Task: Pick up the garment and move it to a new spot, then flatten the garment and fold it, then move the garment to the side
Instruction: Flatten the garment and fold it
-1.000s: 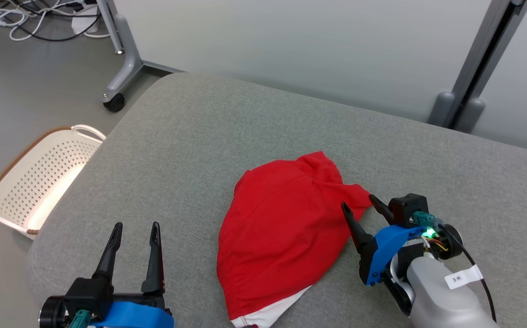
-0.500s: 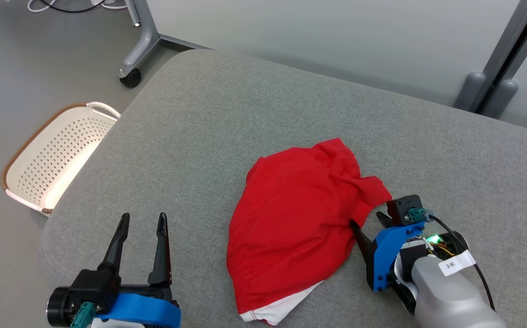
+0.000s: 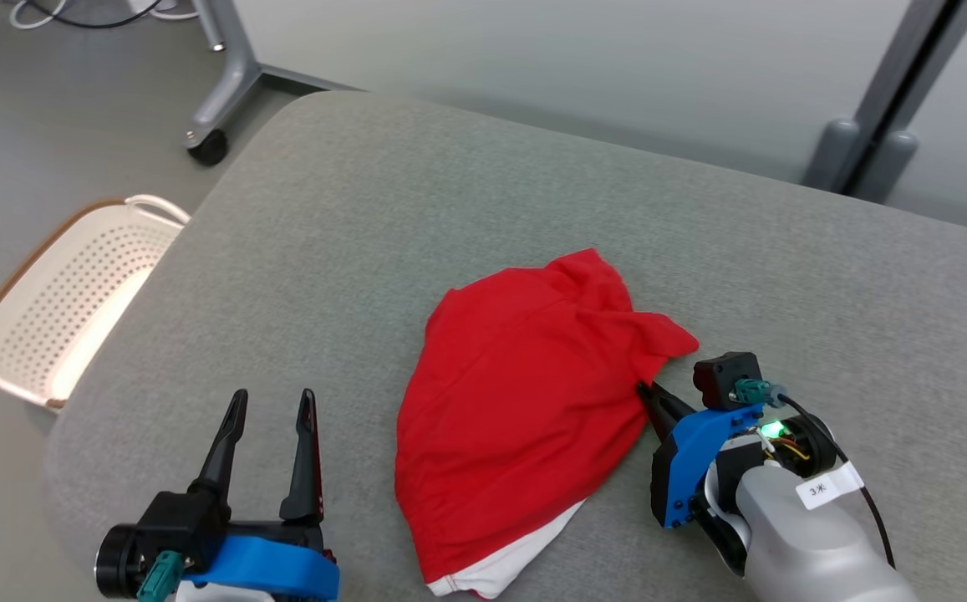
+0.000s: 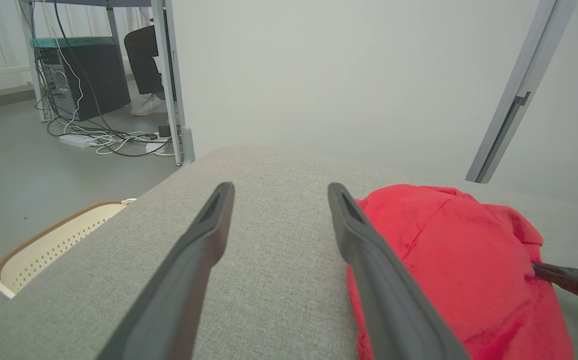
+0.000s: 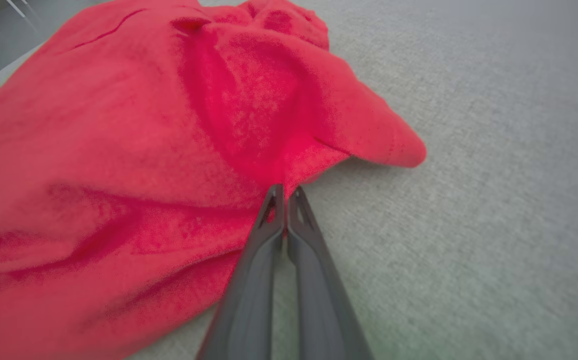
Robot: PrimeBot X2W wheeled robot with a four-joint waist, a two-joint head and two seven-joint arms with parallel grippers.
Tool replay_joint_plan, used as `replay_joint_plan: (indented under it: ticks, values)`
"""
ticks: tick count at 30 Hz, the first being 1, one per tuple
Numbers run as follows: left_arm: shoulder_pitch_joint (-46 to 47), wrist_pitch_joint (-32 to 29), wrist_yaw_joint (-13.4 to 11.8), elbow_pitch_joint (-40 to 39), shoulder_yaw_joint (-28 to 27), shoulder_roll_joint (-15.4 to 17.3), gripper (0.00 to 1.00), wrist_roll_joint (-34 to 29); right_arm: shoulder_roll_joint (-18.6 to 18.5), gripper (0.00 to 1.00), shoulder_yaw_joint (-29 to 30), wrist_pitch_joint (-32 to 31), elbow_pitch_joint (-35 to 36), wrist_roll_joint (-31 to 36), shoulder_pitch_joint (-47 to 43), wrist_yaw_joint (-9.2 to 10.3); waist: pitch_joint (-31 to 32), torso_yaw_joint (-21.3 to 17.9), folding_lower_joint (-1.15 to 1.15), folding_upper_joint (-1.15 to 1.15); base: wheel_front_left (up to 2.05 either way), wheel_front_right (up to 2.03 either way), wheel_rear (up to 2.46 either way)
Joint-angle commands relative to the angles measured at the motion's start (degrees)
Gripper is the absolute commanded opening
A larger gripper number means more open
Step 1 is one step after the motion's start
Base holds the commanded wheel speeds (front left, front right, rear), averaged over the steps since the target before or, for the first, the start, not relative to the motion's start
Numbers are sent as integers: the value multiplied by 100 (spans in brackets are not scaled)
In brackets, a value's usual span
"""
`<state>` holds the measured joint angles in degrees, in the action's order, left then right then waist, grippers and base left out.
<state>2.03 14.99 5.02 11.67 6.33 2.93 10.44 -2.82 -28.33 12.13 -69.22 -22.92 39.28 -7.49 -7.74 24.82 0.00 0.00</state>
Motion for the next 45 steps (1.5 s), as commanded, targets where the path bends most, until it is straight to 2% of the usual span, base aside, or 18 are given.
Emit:
replay_joint_plan:
  ticks: [1, 8, 17, 24, 31, 37, 38, 39, 45]
  values:
    - [-59, 25, -35, 5, -39, -6, 100, -3, -24, 0, -44, 100, -9, 15, 17, -1, 102, -163, 0, 0, 0, 0, 0]
    - [-188, 25, -41, -45, -110, -5, 100, 26, -348, 0, -3, 307, 315, -232, -386, -1, 336, -779, 0, 0, 0, 0, 0]
    - [-379, 25, -93, -76, -134, -4, 100, 55, -890, 0, 524, 305, 1857, -316, -1602, -1, 633, -1447, 0, 0, 0, 0, 0]
    - [-550, 26, -112, -90, -137, -5, 100, 45, -1050, 0, 1134, 305, 2935, -184, -2870, -1, 810, -1771, 0, 0, 0, 0, 0]
    - [-623, 25, -140, -117, -111, -4, 100, 89, -941, 0, 1944, -152, 4291, 155, -4079, -2, 853, -2014, 0, 0, 0, 0, 0]
    - [-637, 25, -130, -126, -116, -4, 100, 80, -559, 0, 2551, -866, 5632, 546, -5002, -1, 852, -2126, 0, 0, 0, 0, 0]
    - [-632, 26, -122, -120, -115, -4, 100, 75, -519, 43, 2644, -935, 5794, 606, -5098, -1, 850, -2135, 0, 0, 0, 0, 0]
    - [-621, 25, -114, -105, -114, -5, 100, 70, -487, 100, 2701, -979, 5943, 691, -5165, -1, 852, -2140, 0, 0, 0, 0, 0]
    - [-597, 25, -75, -64, -149, -4, 100, 20, -289, 100, 2933, -954, 6583, 1057, -5216, -1, 899, -2181, 0, 0, 0, 0, 0]
